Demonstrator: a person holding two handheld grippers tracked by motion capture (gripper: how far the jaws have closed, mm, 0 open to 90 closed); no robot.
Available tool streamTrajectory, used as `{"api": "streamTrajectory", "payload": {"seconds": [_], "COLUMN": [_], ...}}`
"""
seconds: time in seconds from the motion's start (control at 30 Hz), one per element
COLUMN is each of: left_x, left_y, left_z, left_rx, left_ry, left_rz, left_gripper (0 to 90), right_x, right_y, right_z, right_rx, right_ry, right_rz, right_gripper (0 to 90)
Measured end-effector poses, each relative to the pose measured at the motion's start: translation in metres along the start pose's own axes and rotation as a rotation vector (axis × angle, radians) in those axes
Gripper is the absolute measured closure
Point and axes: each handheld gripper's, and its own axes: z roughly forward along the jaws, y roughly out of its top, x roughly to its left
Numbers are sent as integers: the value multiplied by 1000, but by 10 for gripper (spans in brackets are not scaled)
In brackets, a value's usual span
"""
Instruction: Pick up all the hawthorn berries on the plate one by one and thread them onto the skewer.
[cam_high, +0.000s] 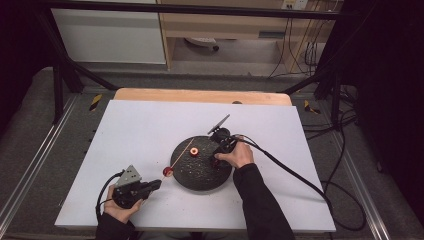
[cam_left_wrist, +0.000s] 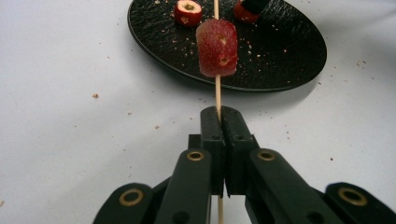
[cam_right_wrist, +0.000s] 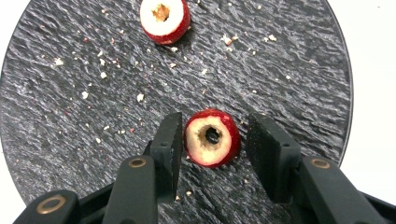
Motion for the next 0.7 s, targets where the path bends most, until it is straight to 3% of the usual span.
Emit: {"api": "streamTrajectory", "payload": {"seconds": [0.7], "left_x": [0], "left_y": [0], "left_z": [1], "left_rx": [3], "left_ry": [2], "left_rz": [4], "left_gripper": [883], "right_x": [1], "right_y": [0], "right_z": [-1], "right_rx": [21], "right_ry": [16], "right_rz": [16], "right_gripper": [611]}}
